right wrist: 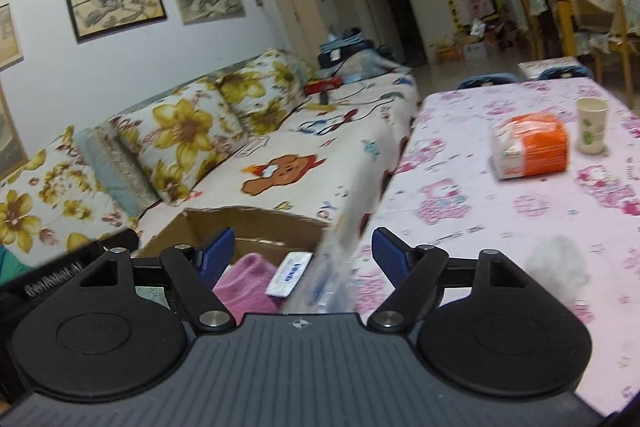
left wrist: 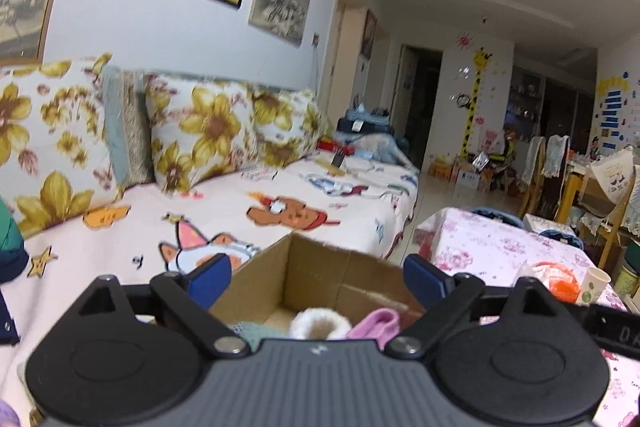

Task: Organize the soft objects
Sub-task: 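Carry the teal hat and tissue pack over the cardboard box and open both tools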

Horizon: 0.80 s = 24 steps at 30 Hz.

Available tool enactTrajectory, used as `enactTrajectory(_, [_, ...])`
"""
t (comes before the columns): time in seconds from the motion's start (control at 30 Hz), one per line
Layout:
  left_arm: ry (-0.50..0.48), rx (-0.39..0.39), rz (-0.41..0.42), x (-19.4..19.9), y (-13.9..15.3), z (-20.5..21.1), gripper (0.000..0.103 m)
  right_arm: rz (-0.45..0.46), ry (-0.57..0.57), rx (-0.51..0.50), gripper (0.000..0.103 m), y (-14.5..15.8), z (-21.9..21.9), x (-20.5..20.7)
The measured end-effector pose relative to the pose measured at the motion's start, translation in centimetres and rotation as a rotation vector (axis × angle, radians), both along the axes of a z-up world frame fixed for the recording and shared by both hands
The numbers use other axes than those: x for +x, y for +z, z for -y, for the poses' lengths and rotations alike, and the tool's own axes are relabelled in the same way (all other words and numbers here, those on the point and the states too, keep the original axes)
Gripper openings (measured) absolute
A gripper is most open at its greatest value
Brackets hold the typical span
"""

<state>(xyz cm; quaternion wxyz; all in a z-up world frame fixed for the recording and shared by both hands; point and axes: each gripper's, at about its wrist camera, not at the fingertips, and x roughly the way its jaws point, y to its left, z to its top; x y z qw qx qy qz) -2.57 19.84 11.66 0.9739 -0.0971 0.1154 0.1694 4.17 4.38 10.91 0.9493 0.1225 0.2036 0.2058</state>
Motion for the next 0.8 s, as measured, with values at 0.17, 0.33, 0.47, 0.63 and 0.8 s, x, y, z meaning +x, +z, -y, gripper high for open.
enactTrajectory(0.17, [-0.034,0.018,0.022,0.1,0.2,1.3,0.093,0.024,-0.055,-0.005,0.099,-0.3,1.8,-1.2])
enactTrajectory(0.33, [-0.074,0.066,0.027,0.2,0.2,2.9,0.093,0.023,-0.095,-0.004,0.100,-0.7,3.4,-1.8])
enactTrajectory(0.47, [-0.104,0.100,0.037,0.2,0.2,4.3,0.097,0.018,-0.125,-0.004,0.100,-1.0,4.3,-2.2])
enactTrajectory(0.63, [-0.139,0.147,0.049,0.2,0.2,5.9,0.099,0.017,-0.164,-0.013,0.100,-1.4,5.2,-2.5])
enactTrajectory(0.8, [-0.174,0.182,0.048,0.3,-0.1,7.5,0.099,0.002,-0.205,0.001,0.100,-2.0,6.3,-2.5])
